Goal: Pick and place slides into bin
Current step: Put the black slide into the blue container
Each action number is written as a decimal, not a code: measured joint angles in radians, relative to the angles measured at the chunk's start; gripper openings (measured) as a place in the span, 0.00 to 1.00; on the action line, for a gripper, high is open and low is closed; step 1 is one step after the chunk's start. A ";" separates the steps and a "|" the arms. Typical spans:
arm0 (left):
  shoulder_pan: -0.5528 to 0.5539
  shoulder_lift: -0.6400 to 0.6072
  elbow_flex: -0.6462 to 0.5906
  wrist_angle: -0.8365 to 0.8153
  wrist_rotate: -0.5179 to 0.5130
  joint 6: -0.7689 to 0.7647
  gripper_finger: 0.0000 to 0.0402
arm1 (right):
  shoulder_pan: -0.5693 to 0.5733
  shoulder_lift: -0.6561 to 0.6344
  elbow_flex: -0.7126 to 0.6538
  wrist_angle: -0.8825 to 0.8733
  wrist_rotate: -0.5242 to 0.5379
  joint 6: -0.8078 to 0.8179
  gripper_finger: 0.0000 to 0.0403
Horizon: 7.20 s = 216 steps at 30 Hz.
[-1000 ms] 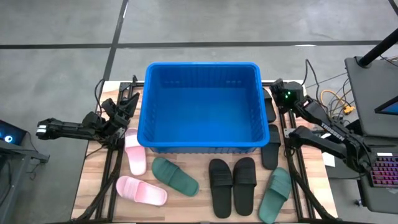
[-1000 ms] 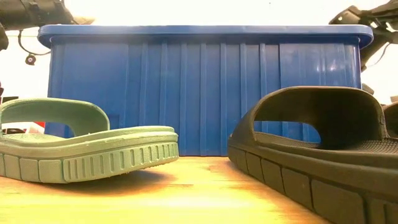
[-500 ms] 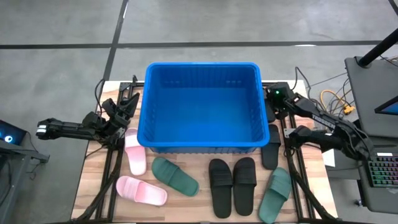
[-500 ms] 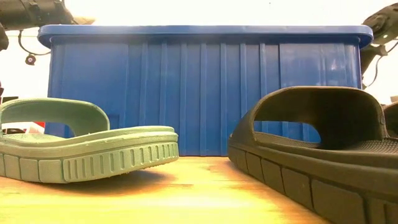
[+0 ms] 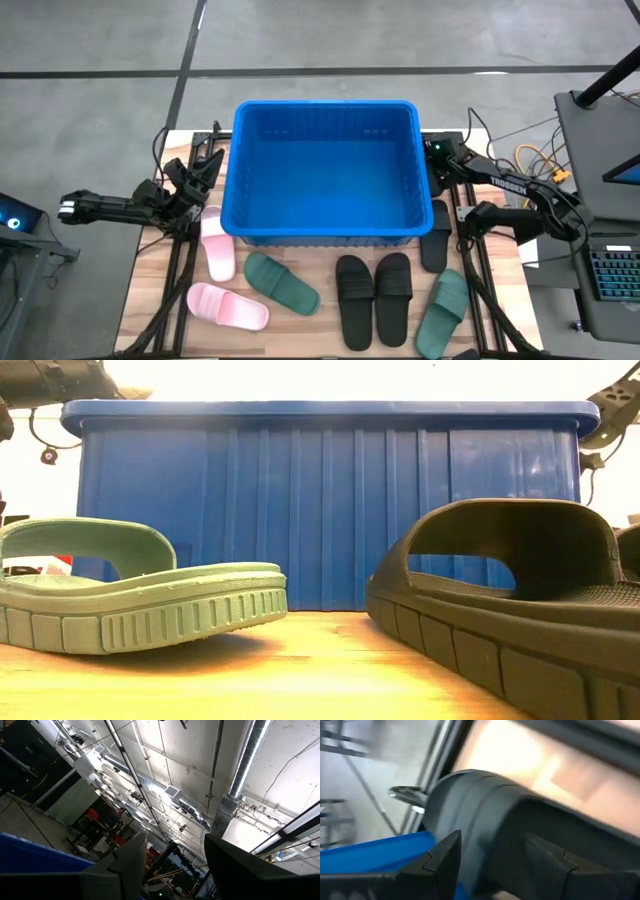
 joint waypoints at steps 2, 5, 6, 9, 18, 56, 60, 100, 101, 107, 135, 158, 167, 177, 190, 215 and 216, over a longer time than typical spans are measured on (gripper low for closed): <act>0.000 0.000 0.000 0.000 0.000 0.000 0.46 | 0.000 0.011 -0.020 0.074 0.000 -0.003 0.48; 0.000 0.000 0.000 0.000 0.000 0.000 0.46 | 0.000 0.033 -0.043 0.156 0.005 0.007 0.47; 0.000 0.000 0.000 0.000 0.000 0.000 0.46 | 0.000 0.040 -0.054 0.173 0.008 0.014 0.48; 0.000 0.000 0.000 0.000 0.000 0.000 0.46 | 0.000 0.065 -0.089 0.242 0.010 0.034 0.47; 0.000 0.000 0.000 0.000 0.000 -0.001 0.46 | -0.002 0.093 -0.177 0.478 0.037 0.048 0.40; 0.000 0.001 0.001 0.002 0.002 -0.001 0.46 | -0.011 -0.110 -0.018 0.201 0.151 -0.208 0.02; 0.000 0.002 0.001 0.002 0.006 -0.001 0.46 | -0.011 -0.143 0.044 0.177 0.173 -0.294 0.02; -0.001 0.170 0.101 -0.007 0.096 -0.001 0.51 | -0.004 -0.309 0.414 0.016 -0.302 -0.740 0.02; -0.001 0.183 0.121 -0.007 0.096 0.000 0.53 | 0.002 -0.305 0.428 0.017 -0.316 -0.752 0.02; 0.000 0.338 0.302 -0.063 0.155 -0.002 0.66 | 0.063 -0.266 0.537 -0.043 -0.378 -0.875 0.02; 0.083 0.838 1.088 -0.739 0.502 -0.104 0.65 | 0.366 0.068 0.810 -0.112 -0.373 -1.119 0.02; 0.110 1.053 1.146 -0.731 0.530 0.153 0.65 | 0.507 0.261 0.914 0.029 -0.332 -1.248 0.02; 0.112 1.033 1.137 -0.731 0.381 0.238 0.65 | 0.509 0.249 0.921 0.029 -0.322 -1.261 0.02; 0.122 1.037 1.131 -0.732 0.253 0.320 0.65 | 0.536 0.242 0.920 0.031 -0.313 -1.291 0.02; 0.179 1.042 1.130 -0.729 0.323 0.183 0.65 | 0.598 0.254 0.918 0.113 -0.306 -1.326 0.02; 0.221 1.051 1.127 -0.644 0.405 0.054 0.64 | 0.652 0.255 0.915 0.156 -0.312 -1.351 0.02; 0.222 1.052 1.129 -0.645 0.415 0.055 0.63 | 0.653 0.255 0.915 0.155 -0.312 -1.347 0.02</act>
